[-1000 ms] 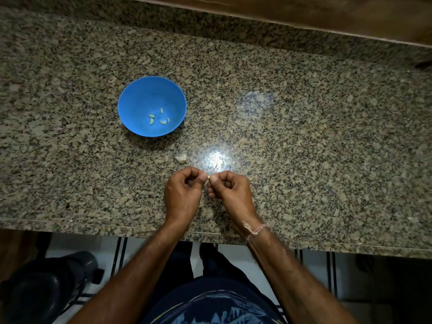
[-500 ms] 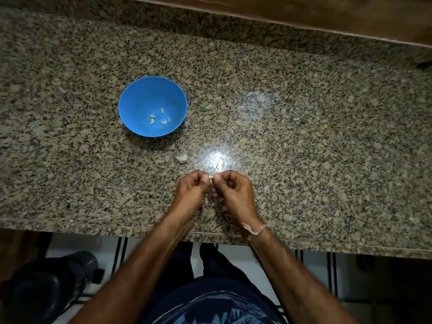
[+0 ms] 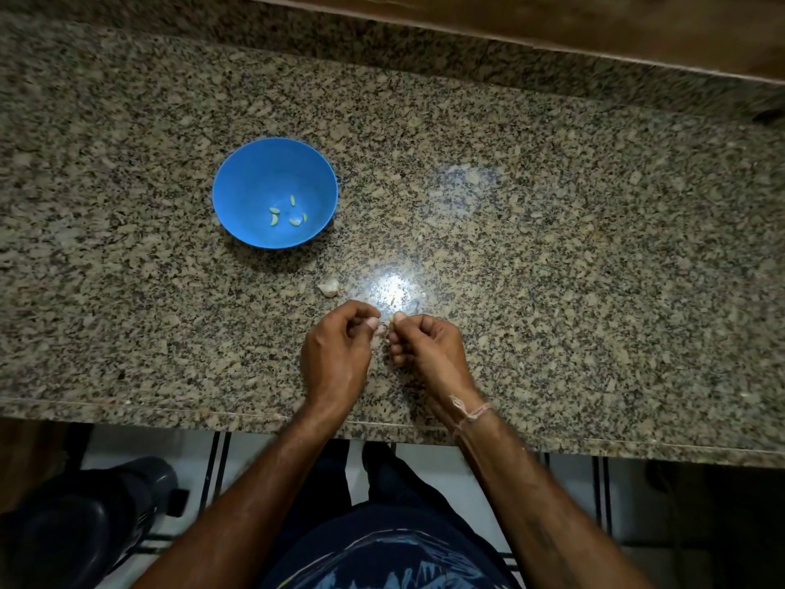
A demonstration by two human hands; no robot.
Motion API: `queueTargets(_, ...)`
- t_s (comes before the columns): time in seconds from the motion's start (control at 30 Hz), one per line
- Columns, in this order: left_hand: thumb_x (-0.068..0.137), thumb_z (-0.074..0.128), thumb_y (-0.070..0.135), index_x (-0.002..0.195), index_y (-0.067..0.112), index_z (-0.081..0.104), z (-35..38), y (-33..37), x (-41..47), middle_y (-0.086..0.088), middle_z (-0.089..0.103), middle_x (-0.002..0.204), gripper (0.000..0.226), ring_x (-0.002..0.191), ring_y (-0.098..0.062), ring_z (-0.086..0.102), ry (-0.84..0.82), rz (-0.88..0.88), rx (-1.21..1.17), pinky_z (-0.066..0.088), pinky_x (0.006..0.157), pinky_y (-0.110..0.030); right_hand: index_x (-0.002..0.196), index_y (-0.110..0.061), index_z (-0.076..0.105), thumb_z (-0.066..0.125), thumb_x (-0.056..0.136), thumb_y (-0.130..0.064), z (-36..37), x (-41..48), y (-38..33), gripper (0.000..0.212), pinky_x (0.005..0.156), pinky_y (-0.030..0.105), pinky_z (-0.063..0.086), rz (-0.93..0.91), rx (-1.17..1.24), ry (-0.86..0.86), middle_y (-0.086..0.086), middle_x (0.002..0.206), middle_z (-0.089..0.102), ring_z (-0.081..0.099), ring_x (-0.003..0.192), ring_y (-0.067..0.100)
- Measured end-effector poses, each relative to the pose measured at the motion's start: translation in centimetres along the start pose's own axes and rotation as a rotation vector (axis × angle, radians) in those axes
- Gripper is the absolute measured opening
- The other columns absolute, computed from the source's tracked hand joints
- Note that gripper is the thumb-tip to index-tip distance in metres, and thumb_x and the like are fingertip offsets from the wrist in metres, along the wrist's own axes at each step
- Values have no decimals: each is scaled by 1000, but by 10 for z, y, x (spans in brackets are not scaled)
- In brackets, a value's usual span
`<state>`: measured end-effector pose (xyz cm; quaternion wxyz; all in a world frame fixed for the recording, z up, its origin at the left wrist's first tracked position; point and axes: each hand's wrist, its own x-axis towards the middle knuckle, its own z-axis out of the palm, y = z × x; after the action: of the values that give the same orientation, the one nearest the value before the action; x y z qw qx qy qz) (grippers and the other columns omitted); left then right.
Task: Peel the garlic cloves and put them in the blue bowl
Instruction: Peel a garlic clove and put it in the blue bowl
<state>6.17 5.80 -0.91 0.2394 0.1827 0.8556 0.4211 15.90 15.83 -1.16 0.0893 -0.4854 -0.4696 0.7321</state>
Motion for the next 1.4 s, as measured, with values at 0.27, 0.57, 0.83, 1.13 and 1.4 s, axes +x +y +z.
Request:
queueTargets(0.27,95,73,33,101,28,76,0,-2,2,13,75,96,9,92,-7,70,-48,-42,-96,61,83,-43,96,-6,74,68,100,-17,-1,2,3,13,64,23,57,-196,-268,52,1,85,75,69,70,11)
queueTargets(0.57,100,66,35,90,20,76,0,-3,2,5,77,84,20,84,-11,74,-70,-157,-234,62,82,-44,100,-9,76,77,93,-14,2,2,0,9,85,33,63,-397,-328,4,0,96,77,74,92,14)
queueTargets(0.83,94,74,28,98,27,70,-5,-6,-4,16,72,93,6,89,-6,68,-1,44,-89,58,73,-33,106,-4,76,76,93,-9,1,5,0,14,84,34,62,-249,-192,-79,6,97,78,75,92,21)
queueTargets(1.13,95,72,14,104,25,69,-43,-42,21,8,71,103,15,90,-9,69,177,-36,28,54,68,-23,116,-19,71,70,94,-2,-7,5,6,27,85,24,61,-320,-415,44,-4,113,72,70,100,6)
queueTargets(1.4,90,77,15,121,16,61,-21,-47,-10,5,53,118,35,86,-2,57,89,68,163,43,64,-9,142,-12,56,74,91,-2,-16,-4,25,55,84,3,46,-472,-835,132,-4,120,50,53,101,7)
